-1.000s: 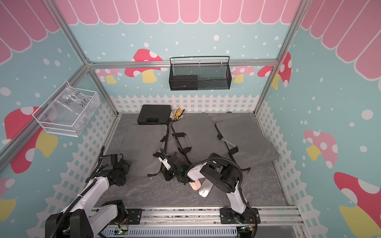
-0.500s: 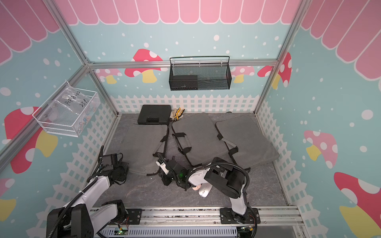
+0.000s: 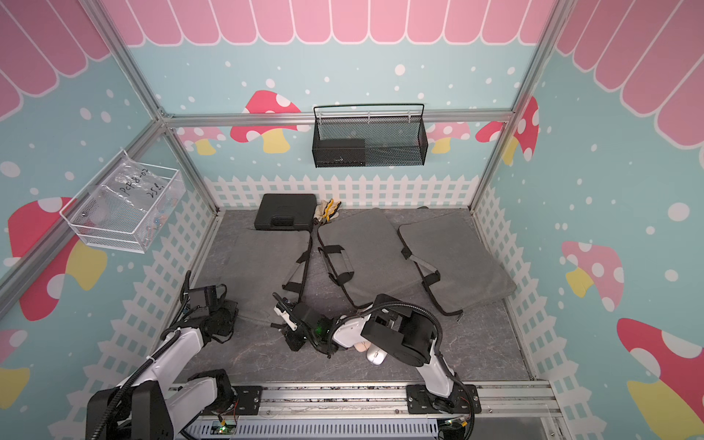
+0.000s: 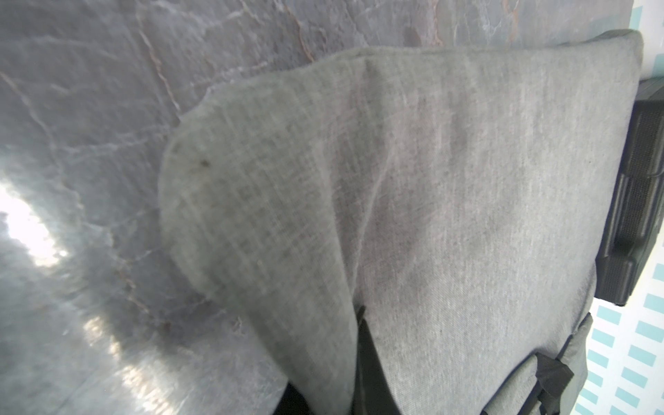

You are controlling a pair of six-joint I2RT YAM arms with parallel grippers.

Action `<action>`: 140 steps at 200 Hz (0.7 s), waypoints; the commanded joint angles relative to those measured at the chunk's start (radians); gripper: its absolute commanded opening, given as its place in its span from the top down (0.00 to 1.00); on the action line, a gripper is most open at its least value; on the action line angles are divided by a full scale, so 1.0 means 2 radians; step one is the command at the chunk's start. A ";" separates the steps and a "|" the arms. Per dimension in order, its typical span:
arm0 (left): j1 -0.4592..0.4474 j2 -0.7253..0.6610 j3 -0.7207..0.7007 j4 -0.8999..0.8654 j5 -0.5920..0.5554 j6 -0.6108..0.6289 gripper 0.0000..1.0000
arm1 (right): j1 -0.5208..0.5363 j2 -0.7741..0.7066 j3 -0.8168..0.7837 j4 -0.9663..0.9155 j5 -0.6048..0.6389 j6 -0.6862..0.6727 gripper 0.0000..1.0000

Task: Put the mouse into the laptop bag
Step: Unzip the zipper on the zippered laptop bag.

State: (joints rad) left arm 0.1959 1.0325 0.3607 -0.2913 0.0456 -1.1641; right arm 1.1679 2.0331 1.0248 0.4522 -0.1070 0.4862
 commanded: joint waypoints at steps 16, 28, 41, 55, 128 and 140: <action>0.000 -0.003 -0.026 -0.051 -0.007 -0.013 1.00 | 0.015 0.026 0.040 0.002 -0.022 0.014 1.00; 0.000 -0.010 -0.028 -0.057 -0.010 -0.014 1.00 | 0.018 0.032 0.048 0.006 -0.022 0.020 1.00; 0.001 -0.018 -0.030 -0.062 -0.014 -0.017 1.00 | 0.024 0.040 0.057 0.009 -0.023 0.025 1.00; 0.000 -0.028 -0.030 -0.069 -0.018 -0.019 1.00 | 0.028 0.047 0.067 0.007 -0.023 0.027 1.00; 0.000 -0.100 -0.035 -0.114 -0.030 -0.028 0.97 | 0.044 0.041 0.073 0.010 -0.010 0.031 0.89; 0.000 -0.110 -0.031 -0.124 -0.035 -0.025 0.81 | 0.045 0.035 0.068 0.015 -0.011 0.030 0.76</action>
State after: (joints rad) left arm 0.2020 0.8459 0.3168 -0.4122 -0.0269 -1.1919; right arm 1.2301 2.1063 1.1286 0.4198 -0.1066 0.5415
